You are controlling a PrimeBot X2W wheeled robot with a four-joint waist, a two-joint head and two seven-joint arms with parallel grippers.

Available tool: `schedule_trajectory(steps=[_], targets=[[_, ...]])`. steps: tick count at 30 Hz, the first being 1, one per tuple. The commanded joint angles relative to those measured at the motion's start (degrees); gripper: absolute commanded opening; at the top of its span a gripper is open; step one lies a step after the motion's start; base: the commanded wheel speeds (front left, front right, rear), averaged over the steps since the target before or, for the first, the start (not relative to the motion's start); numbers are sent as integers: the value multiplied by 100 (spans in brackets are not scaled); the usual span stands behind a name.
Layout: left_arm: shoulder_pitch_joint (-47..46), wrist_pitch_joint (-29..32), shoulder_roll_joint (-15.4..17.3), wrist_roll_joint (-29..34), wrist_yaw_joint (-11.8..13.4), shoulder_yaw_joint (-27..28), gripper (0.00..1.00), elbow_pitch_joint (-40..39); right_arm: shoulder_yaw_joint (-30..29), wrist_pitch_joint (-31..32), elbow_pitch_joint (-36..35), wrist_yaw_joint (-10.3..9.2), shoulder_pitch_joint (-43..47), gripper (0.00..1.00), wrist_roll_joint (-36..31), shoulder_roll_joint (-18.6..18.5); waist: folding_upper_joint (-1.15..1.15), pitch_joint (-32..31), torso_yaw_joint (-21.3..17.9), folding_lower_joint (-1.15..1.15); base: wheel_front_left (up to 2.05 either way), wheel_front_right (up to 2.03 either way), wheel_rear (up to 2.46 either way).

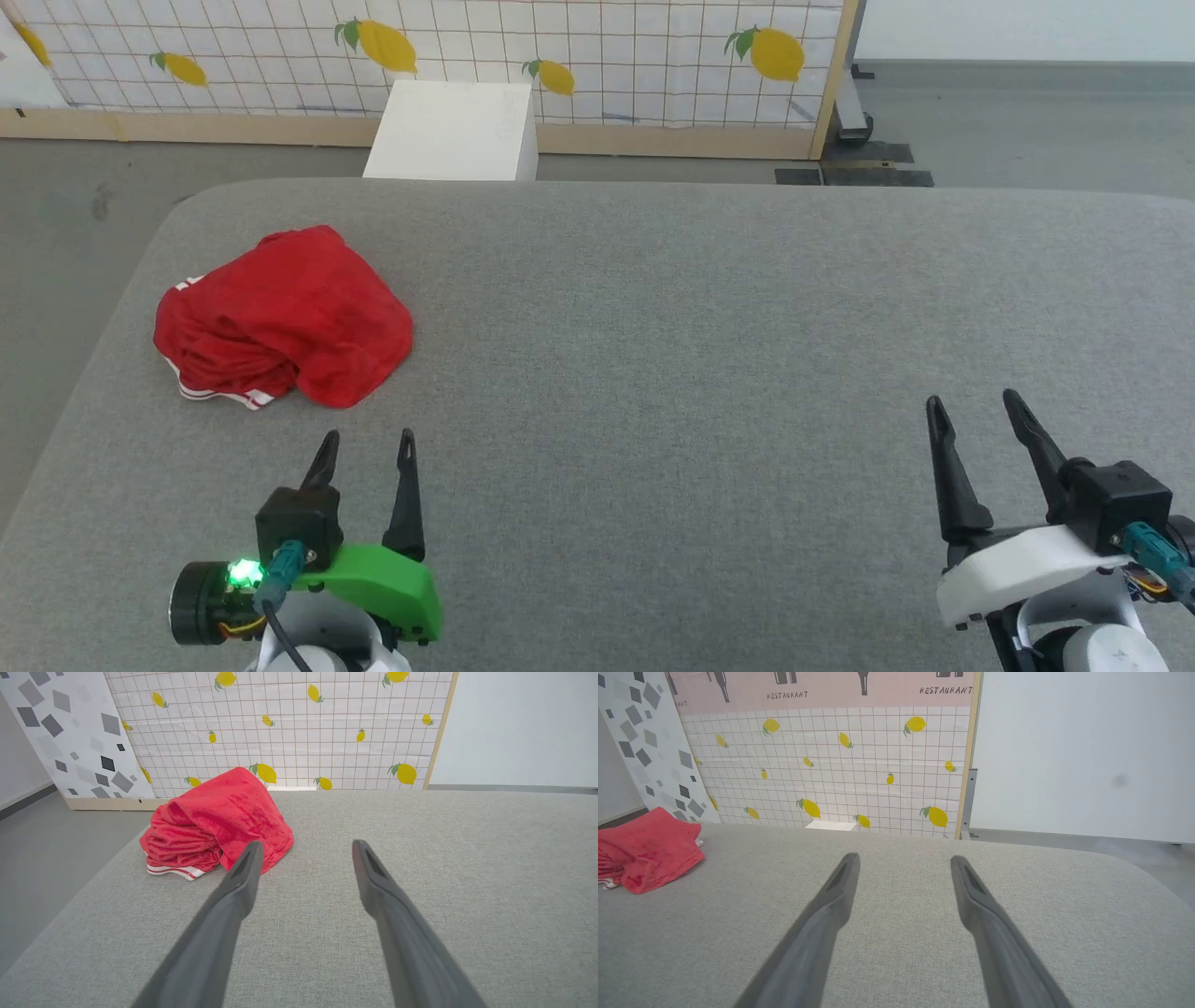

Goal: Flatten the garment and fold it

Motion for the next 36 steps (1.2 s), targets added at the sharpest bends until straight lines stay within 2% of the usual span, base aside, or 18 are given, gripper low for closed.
schedule_trajectory(steps=[1,36], targets=[[-69,-62,-5,-46,43,-22,100,36,-32,-64,27,-3,75,100,58,5,0,-2,-2,0,0,0,0],[-119,-475,4,-214,97,-194,100,330,-266,-479,148,-5,219,100,258,10,0,-29,-5,0,0,0,0]])
